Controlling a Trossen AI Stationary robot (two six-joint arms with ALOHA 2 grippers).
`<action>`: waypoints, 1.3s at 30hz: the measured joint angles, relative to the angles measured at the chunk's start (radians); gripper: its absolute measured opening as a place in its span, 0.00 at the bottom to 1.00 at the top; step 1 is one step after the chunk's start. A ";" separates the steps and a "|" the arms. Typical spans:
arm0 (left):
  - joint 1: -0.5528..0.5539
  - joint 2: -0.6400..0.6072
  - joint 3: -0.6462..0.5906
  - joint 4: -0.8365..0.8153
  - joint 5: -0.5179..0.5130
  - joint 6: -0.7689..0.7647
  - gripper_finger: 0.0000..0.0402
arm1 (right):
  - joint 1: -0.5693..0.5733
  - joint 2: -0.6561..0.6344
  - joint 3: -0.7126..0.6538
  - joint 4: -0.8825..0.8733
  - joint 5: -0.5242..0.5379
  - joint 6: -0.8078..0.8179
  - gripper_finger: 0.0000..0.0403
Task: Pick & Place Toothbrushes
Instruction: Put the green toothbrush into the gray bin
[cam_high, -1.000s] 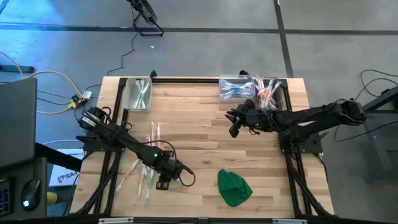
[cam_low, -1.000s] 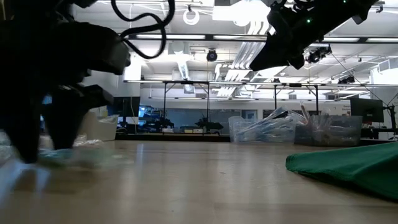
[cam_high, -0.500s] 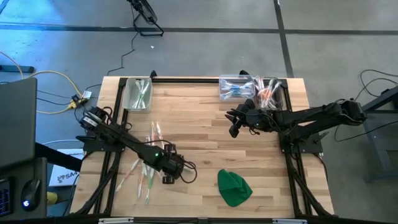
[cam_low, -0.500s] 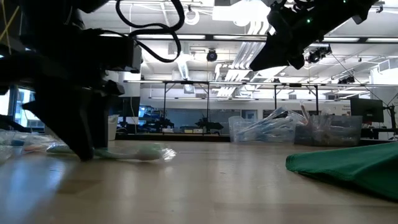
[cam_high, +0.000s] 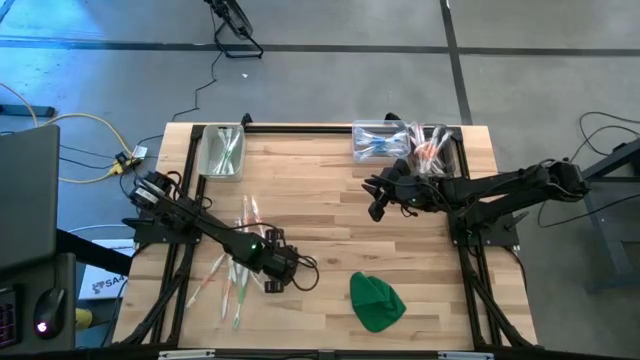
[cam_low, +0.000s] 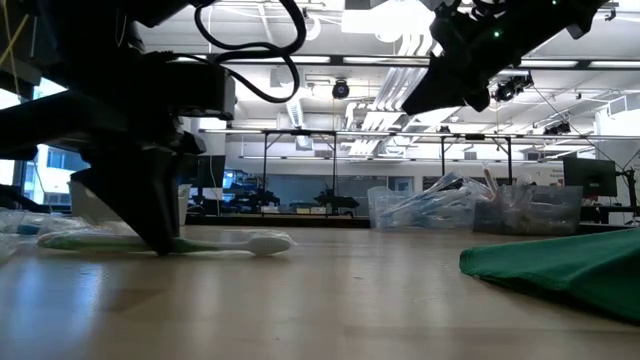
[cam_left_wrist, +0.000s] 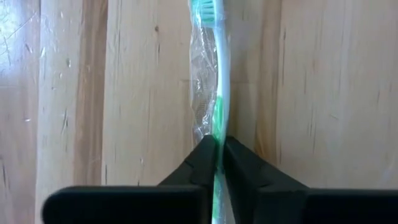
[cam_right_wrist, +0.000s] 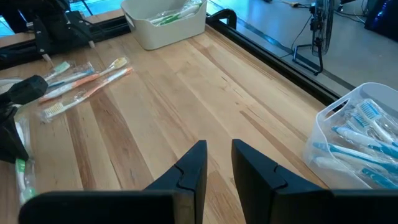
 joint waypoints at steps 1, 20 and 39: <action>0.000 0.000 0.000 0.000 0.000 -0.007 0.04 | 0.000 0.000 0.000 -0.004 0.000 -0.001 0.16; 0.001 0.000 0.000 0.001 0.024 -0.019 0.05 | 0.000 0.000 0.000 -0.033 -0.001 -0.002 0.16; 0.143 -0.032 0.001 -0.011 0.045 0.010 0.02 | 0.001 0.000 0.000 -0.037 -0.004 -0.047 0.16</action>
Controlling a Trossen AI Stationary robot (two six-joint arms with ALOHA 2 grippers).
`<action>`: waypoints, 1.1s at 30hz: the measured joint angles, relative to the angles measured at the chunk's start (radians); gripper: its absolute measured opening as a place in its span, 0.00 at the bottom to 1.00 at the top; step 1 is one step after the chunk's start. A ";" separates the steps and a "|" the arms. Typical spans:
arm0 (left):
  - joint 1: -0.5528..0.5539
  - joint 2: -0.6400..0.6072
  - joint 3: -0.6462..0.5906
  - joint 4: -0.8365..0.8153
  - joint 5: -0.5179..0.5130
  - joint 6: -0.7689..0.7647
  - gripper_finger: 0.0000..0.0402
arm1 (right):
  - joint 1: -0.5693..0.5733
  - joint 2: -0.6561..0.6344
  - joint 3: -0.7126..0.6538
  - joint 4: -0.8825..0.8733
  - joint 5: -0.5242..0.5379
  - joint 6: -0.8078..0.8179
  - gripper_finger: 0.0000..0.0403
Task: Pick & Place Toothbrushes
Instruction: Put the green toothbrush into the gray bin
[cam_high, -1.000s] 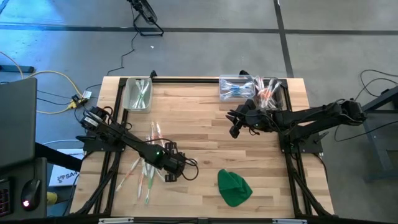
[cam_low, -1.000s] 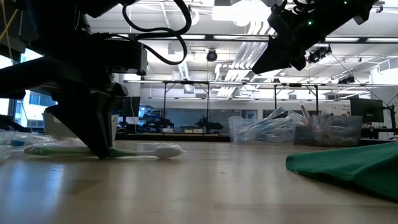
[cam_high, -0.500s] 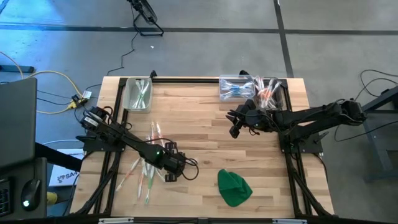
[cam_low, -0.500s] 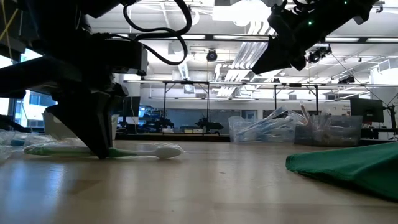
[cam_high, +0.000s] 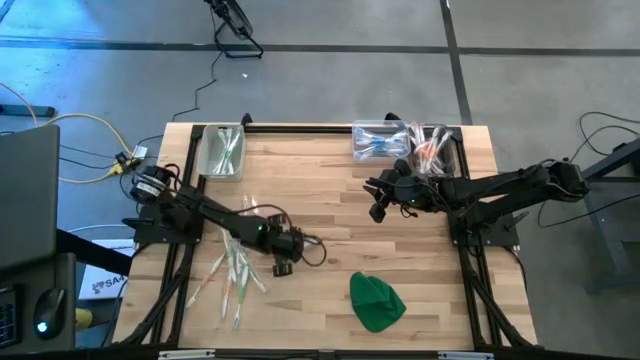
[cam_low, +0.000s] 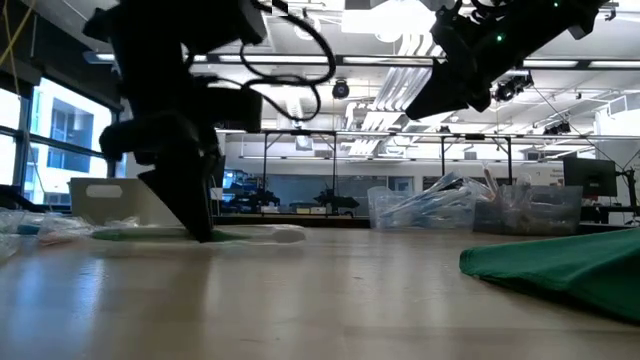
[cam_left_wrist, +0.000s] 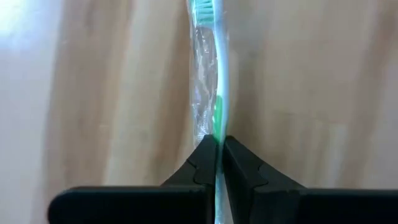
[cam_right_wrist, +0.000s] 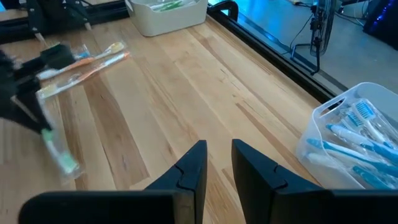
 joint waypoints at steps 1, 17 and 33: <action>0.014 -0.007 0.000 -0.012 0.000 0.005 0.02 | 0.000 0.000 0.000 -0.004 0.000 0.000 0.16; 0.175 -0.067 0.074 0.005 -0.007 0.067 0.02 | 0.000 0.000 0.000 -0.010 0.000 0.000 0.16; 0.331 -0.068 0.204 -0.007 -0.038 0.136 0.02 | 0.000 0.000 0.000 -0.018 0.000 0.001 0.16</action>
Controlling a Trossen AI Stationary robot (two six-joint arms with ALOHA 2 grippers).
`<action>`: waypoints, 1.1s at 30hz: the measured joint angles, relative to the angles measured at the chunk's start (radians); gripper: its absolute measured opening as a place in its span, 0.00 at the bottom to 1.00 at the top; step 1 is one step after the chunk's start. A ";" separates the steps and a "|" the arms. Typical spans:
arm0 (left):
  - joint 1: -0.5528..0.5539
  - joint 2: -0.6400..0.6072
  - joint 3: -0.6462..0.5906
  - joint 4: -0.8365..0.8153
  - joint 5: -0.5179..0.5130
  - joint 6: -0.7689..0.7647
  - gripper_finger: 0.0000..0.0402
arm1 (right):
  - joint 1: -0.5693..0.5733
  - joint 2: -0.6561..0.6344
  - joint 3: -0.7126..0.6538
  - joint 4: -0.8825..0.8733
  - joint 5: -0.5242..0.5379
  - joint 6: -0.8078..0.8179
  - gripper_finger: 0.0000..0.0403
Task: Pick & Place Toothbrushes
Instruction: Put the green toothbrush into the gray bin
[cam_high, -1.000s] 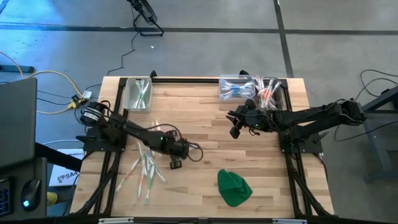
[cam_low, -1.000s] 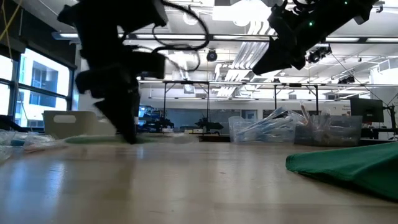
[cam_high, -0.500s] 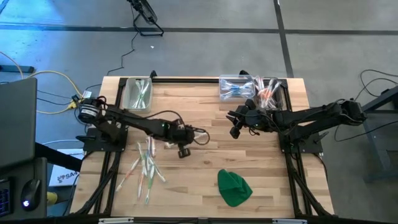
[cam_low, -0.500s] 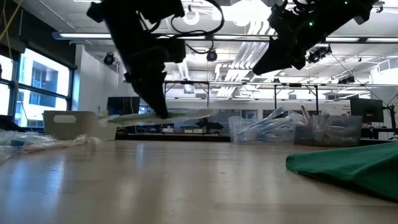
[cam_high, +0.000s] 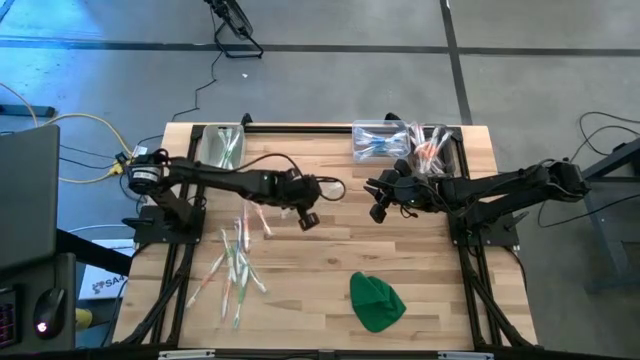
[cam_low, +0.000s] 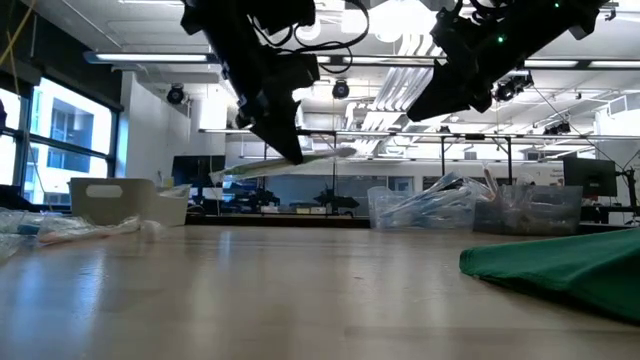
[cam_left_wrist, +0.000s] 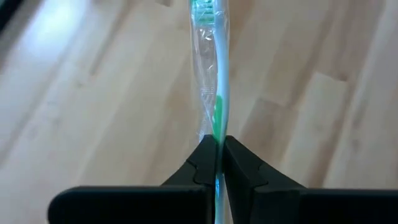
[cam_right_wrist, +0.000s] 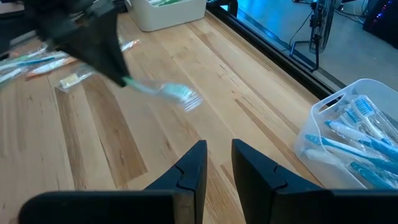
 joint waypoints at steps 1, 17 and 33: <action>0.006 0.000 0.004 -0.008 -0.016 0.009 0.02 | 0.000 0.000 0.000 0.000 0.000 0.000 0.16; 0.165 -0.243 0.007 -0.319 -0.396 -0.096 0.02 | 0.000 0.000 0.000 -0.001 0.000 0.003 0.16; 0.517 -0.326 -0.166 -0.368 -0.496 -0.222 0.02 | 0.000 0.000 0.000 0.004 0.000 0.003 0.16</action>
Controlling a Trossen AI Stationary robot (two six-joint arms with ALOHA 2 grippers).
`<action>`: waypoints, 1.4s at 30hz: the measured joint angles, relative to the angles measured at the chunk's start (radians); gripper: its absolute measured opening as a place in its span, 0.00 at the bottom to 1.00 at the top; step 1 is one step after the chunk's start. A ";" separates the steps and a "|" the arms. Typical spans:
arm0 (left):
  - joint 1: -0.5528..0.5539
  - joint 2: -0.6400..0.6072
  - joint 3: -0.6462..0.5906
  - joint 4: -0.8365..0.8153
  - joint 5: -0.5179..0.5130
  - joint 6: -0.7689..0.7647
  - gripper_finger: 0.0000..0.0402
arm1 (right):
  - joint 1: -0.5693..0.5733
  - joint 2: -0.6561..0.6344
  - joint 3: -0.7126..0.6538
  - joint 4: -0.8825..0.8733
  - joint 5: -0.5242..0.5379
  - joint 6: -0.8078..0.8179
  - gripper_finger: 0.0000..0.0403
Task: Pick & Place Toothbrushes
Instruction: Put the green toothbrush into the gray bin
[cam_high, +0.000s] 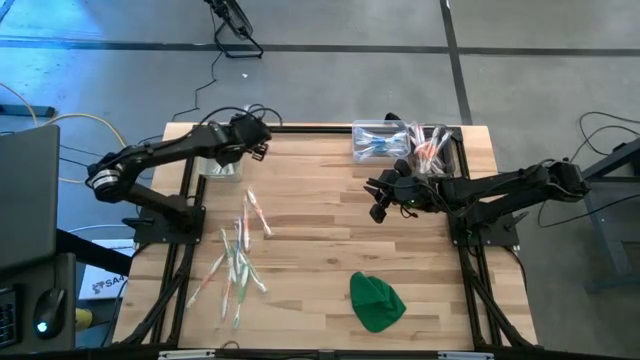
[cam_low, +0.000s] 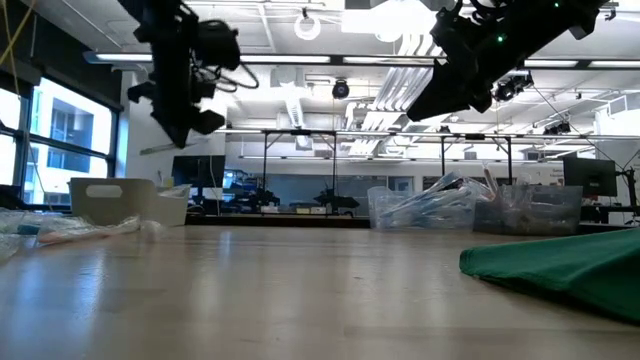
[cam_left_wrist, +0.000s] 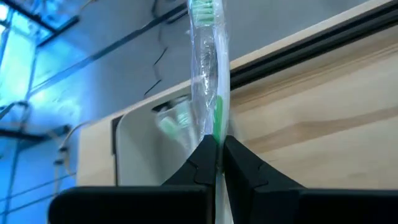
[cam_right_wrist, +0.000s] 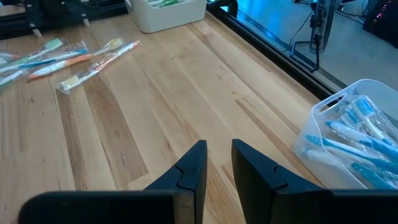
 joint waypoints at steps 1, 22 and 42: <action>0.016 0.000 -0.011 -0.001 -0.001 0.003 0.02 | 0.000 0.000 0.000 0.000 0.000 0.000 0.16; 0.167 0.000 -0.236 0.157 -0.037 0.083 0.02 | 0.000 0.000 0.000 0.000 0.000 0.000 0.16; 0.165 0.000 -0.239 0.174 0.085 0.109 0.42 | 0.000 0.000 0.000 0.000 0.000 0.000 0.16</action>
